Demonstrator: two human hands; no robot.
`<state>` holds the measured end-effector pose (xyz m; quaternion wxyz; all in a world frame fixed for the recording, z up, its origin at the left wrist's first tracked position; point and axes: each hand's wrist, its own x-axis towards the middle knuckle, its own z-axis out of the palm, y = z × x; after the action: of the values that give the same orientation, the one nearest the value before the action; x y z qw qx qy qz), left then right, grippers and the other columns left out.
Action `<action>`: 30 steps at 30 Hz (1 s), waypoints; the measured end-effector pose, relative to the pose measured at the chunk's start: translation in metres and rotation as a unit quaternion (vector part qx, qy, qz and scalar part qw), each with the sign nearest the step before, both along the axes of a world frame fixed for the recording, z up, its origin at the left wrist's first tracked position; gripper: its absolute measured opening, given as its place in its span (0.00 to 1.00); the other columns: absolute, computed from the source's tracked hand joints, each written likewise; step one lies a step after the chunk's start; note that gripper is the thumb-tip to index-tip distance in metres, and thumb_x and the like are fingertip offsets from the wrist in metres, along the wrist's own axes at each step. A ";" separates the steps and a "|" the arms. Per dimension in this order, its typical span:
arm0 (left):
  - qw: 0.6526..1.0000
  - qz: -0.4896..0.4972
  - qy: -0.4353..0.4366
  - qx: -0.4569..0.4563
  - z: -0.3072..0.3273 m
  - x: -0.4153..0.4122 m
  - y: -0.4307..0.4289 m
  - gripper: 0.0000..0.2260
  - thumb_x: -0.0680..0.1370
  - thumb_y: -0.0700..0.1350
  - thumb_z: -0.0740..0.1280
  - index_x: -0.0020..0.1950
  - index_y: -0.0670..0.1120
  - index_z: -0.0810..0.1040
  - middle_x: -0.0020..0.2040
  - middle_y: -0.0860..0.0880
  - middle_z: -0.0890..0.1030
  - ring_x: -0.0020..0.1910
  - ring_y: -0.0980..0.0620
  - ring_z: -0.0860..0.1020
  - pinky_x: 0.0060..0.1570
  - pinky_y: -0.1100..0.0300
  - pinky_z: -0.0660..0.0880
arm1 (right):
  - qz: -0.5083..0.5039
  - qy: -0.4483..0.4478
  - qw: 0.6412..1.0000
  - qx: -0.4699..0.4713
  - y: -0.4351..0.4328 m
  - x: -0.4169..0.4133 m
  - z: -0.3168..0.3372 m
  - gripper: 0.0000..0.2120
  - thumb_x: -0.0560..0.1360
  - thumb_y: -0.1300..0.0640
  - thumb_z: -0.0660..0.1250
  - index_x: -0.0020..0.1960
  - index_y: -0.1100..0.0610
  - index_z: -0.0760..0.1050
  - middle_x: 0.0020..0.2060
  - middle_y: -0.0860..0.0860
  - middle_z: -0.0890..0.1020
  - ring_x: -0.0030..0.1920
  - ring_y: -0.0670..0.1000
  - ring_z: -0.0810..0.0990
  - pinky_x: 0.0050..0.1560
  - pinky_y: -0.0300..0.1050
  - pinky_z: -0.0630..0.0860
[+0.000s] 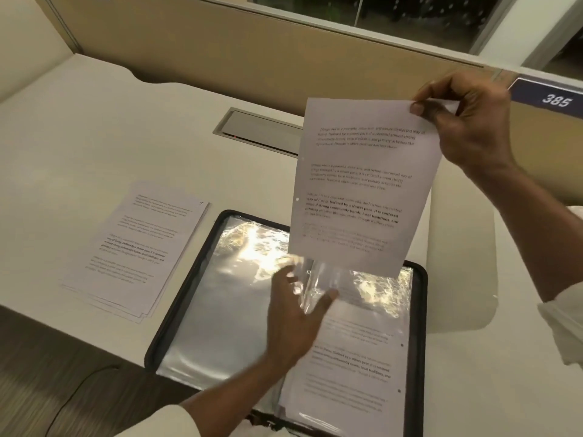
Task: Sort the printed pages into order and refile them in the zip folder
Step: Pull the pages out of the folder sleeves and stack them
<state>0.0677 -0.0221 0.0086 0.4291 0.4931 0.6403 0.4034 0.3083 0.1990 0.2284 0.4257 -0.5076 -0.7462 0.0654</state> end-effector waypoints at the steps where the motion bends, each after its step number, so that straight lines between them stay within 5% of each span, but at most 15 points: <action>1: 0.999 0.036 -0.026 -0.007 0.009 -0.010 0.007 0.41 0.69 0.73 0.74 0.74 0.57 0.63 0.69 0.54 0.75 0.62 0.58 0.79 0.57 0.58 0.80 | 0.009 0.007 1.000 -0.012 -0.002 -0.006 -0.004 0.06 0.78 0.57 0.74 0.52 0.59 0.84 0.49 0.50 0.85 0.48 0.45 0.82 0.50 0.37 0.79; 4: 0.993 0.094 -0.071 0.011 0.034 -0.043 0.025 0.39 0.70 0.71 0.75 0.73 0.55 0.65 0.67 0.54 0.77 0.61 0.57 0.80 0.55 0.61 0.82 | 0.037 0.039 0.997 -0.049 -0.005 -0.025 -0.018 0.04 0.77 0.59 0.75 0.51 0.54 0.83 0.46 0.45 0.84 0.47 0.43 0.82 0.50 0.40 0.79; 11: 0.987 0.127 -0.095 0.011 0.061 -0.124 0.048 0.09 0.80 0.51 0.75 0.53 0.47 0.81 0.48 0.51 0.88 0.46 0.51 0.87 0.45 0.47 0.86 | 0.097 0.167 0.966 -0.173 -0.005 -0.099 -0.056 0.05 0.74 0.66 0.77 0.49 0.59 0.84 0.43 0.47 0.85 0.44 0.42 0.81 0.47 0.38 0.76; 15: 0.986 0.154 -0.066 0.020 0.054 -0.174 0.053 0.09 0.80 0.52 0.75 0.51 0.47 0.82 0.45 0.51 0.88 0.45 0.49 0.87 0.46 0.42 0.85 | 0.052 0.264 0.934 -0.235 -0.005 -0.150 -0.089 0.10 0.75 0.60 0.78 0.56 0.57 0.83 0.51 0.50 0.86 0.50 0.45 0.81 0.47 0.36 0.77; 20: 0.979 0.199 -0.036 0.003 0.043 -0.246 0.061 0.07 0.80 0.51 0.75 0.49 0.48 0.82 0.45 0.52 0.87 0.46 0.51 0.86 0.48 0.47 0.85 | -0.003 0.416 0.836 -0.358 -0.015 -0.220 -0.136 0.16 0.77 0.58 0.77 0.61 0.57 0.77 0.51 0.61 0.87 0.49 0.57 0.87 0.42 0.50 0.83; 25: 0.974 0.225 0.028 -0.012 0.032 -0.318 0.071 0.05 0.80 0.50 0.75 0.49 0.50 0.82 0.44 0.52 0.87 0.44 0.52 0.86 0.41 0.58 0.83 | -0.002 0.412 0.789 -0.457 -0.044 -0.295 -0.176 0.17 0.77 0.64 0.75 0.63 0.62 0.75 0.48 0.60 0.88 0.45 0.57 0.89 0.40 0.48 0.84; 30: 0.968 0.233 0.074 -0.048 0.014 -0.380 0.083 0.06 0.79 0.49 0.77 0.49 0.49 0.82 0.43 0.50 0.86 0.45 0.49 0.85 0.46 0.49 0.83 | -0.020 0.359 0.787 -0.500 -0.056 -0.354 -0.214 0.14 0.77 0.62 0.76 0.60 0.59 0.76 0.48 0.56 0.87 0.46 0.54 0.89 0.44 0.49 0.86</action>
<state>-0.3127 0.0610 0.0230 0.2973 0.3380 0.7861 0.4235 -0.0455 0.1425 0.0143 0.3506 -0.6039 -0.3920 0.5989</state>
